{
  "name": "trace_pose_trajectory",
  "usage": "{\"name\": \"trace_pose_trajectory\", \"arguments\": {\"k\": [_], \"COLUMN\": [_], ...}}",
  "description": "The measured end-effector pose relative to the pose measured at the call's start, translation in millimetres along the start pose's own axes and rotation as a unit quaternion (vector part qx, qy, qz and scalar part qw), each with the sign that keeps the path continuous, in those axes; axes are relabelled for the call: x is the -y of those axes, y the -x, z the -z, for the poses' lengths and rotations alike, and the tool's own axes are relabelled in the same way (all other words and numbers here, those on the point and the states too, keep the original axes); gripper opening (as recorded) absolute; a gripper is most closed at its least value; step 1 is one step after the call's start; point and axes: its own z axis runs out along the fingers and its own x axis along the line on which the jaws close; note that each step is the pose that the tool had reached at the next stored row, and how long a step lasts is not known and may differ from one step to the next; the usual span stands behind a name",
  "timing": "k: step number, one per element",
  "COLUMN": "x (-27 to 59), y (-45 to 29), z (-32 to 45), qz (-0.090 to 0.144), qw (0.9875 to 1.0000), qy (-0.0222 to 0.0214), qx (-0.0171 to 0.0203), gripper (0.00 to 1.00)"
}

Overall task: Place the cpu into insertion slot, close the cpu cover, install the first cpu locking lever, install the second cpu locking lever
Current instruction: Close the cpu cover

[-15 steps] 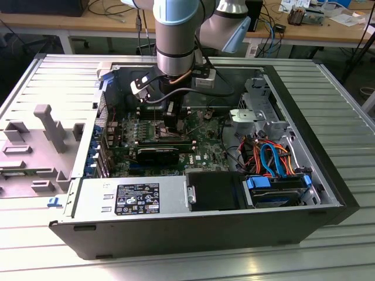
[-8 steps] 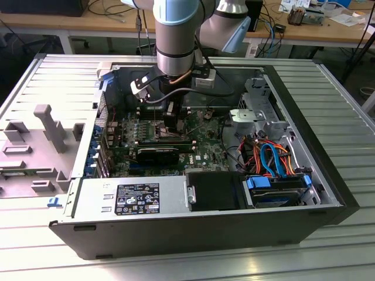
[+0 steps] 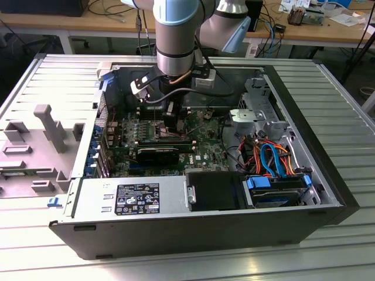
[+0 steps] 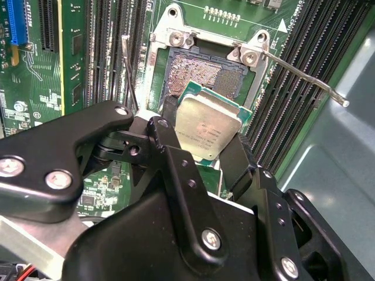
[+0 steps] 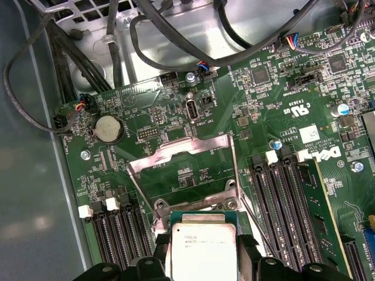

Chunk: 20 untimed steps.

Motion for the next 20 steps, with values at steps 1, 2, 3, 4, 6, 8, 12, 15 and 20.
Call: {"name": "trace_pose_trajectory", "arguments": {"k": [1, 2, 3, 4, 6, 8, 12, 15, 20], "x": [0.0, 0.0, 0.0, 0.0, 0.0, 0.0, 0.0, 0.0, 0.0], "y": [0.0, 0.0, 0.0, 0.0, 0.0, 0.0, 0.0, 0.0, 0.0], "z": [0.0, 0.0, -0.2, -0.3, -0.3, -0.4, -0.6, -0.8, -1.0], "qz": [0.000, 0.000, -0.002, -0.003, -0.003, -0.004, -0.006, -0.007, -0.009], "qw": [1.0000, 1.0000, 1.0000, 1.0000, 1.0000, 1.0000, 1.0000, 1.0000, 1.0000], "qy": [0.0000, 0.0000, 0.0000, 0.0000, 0.0001, 0.0000, 0.0001, 0.0001, 0.0001], "qx": [0.0000, 0.0000, 0.0000, 0.0000, 0.0001, 0.0001, 0.0001, 0.0002, 0.0002], "gripper": [0.54, 0.54, 0.54, 0.54, 0.54, 0.54, 0.54, 0.54, 0.54]}}
